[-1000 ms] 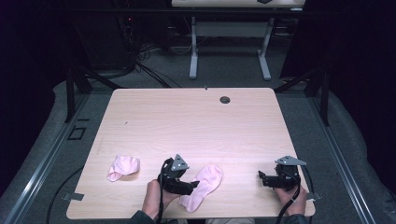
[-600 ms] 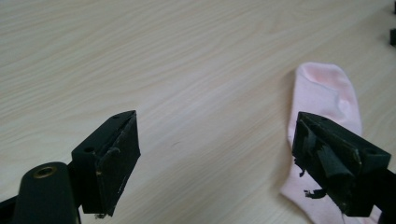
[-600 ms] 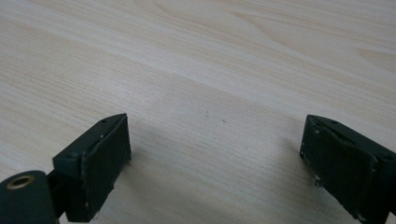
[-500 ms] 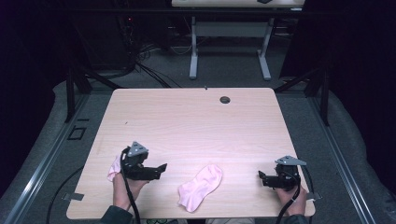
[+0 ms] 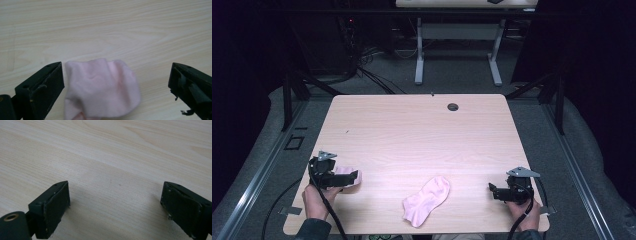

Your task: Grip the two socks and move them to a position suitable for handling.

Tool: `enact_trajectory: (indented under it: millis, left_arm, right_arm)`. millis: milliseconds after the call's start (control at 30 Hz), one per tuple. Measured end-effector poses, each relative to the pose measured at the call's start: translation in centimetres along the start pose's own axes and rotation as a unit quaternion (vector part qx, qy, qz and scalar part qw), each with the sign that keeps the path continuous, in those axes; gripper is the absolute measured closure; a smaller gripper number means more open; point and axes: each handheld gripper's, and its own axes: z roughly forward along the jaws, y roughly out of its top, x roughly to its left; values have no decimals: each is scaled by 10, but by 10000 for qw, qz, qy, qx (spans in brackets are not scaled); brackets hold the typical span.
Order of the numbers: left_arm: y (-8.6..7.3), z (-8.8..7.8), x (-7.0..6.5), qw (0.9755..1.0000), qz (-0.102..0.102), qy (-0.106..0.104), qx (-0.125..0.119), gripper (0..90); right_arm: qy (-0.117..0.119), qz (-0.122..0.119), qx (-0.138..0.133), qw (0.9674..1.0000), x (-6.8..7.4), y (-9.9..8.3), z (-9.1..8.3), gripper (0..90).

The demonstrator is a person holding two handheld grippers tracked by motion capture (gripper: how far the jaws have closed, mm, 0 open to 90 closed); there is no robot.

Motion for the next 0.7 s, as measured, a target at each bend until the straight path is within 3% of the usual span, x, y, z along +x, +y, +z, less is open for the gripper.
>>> enact_trajectory:
  millis: [167, 467, 567, 700]
  left_arm:
    - [-8, 11, 10, 9997, -134, 84, 201, 67]
    - [-25, 27, 15, 9982, -226, 184, 516, 283]
    - [-27, 30, 13, 9979, -178, 211, 579, 332]
    - [-26, 29, 9, 9976, -22, 341, 597, 461]
  right_arm:
    - [-7, 14, -22, 10000, 0, 0, 0, 84]
    - [-5, 21, -27, 10000, 0, 0, 0, 87]
    - [-7, 21, -25, 10000, 0, 0, 0, 87]
    - [-9, 24, -28, 10000, 0, 0, 0, 88]
